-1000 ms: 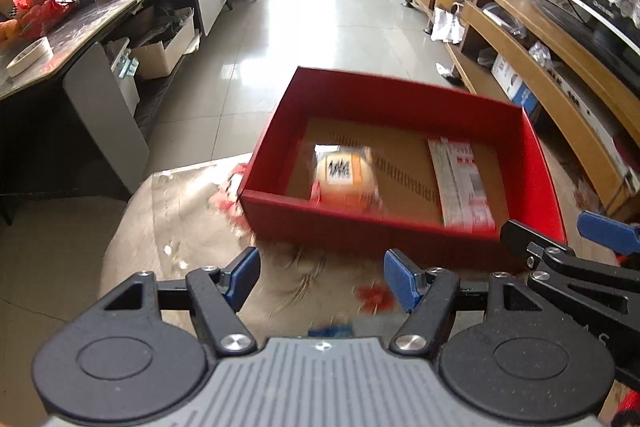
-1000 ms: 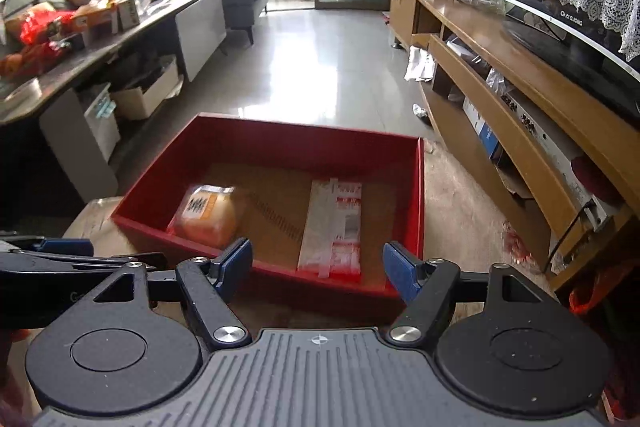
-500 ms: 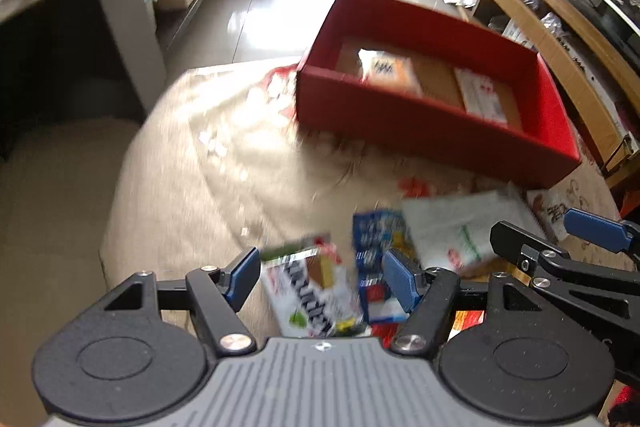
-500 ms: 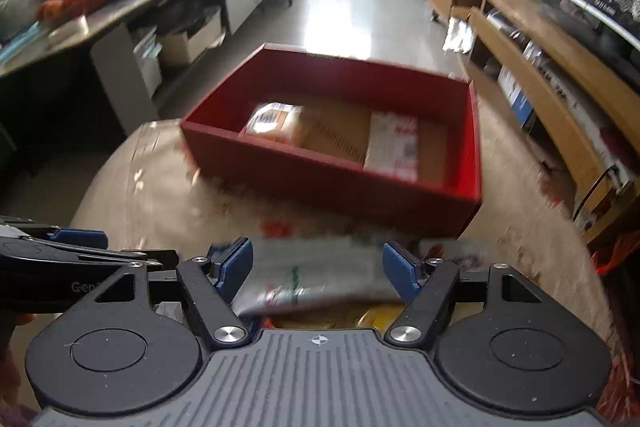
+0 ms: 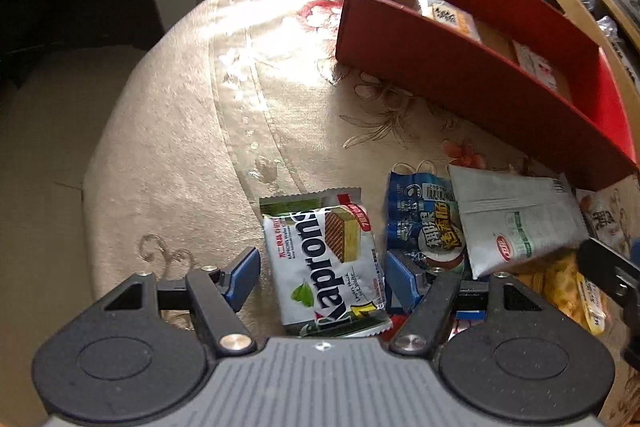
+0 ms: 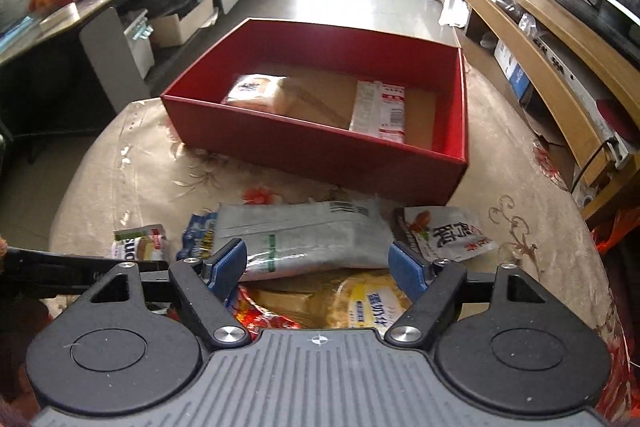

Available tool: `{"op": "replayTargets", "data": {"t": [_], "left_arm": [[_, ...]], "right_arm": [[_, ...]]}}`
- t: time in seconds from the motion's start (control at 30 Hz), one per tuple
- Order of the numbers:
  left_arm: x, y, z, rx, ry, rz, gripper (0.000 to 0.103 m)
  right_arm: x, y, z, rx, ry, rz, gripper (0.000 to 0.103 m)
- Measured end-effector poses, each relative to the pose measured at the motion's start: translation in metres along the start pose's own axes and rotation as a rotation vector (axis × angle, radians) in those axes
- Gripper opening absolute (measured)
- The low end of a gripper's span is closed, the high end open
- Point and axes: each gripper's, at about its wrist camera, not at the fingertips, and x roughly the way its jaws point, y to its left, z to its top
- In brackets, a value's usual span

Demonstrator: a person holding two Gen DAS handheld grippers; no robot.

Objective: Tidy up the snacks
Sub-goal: 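Grasp the Kapron wafer pack with the left tool while the right tool grasps the yellow egg-cake pack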

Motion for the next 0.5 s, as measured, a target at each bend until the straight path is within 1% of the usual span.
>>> {"op": "replayTargets", "data": {"t": [0.13, 0.2, 0.4, 0.5], "left_arm": [[0.003, -0.006, 0.000, 0.010, -0.026, 0.037, 0.063], [0.001, -0.005, -0.001, 0.013, -0.028, 0.034, 0.057], [-0.005, 0.000, -0.012, 0.066, -0.006, -0.002, 0.054], [-0.010, 0.002, -0.020, 0.089, 0.011, -0.034, 0.054]], "right_arm": [[-0.002, -0.009, 0.000, 0.011, -0.003, -0.003, 0.084], [-0.003, -0.017, -0.001, 0.023, -0.001, -0.011, 0.084], [-0.006, -0.045, -0.011, 0.068, 0.019, -0.050, 0.084], [-0.010, -0.062, -0.024, 0.106, 0.036, -0.063, 0.084]]}}
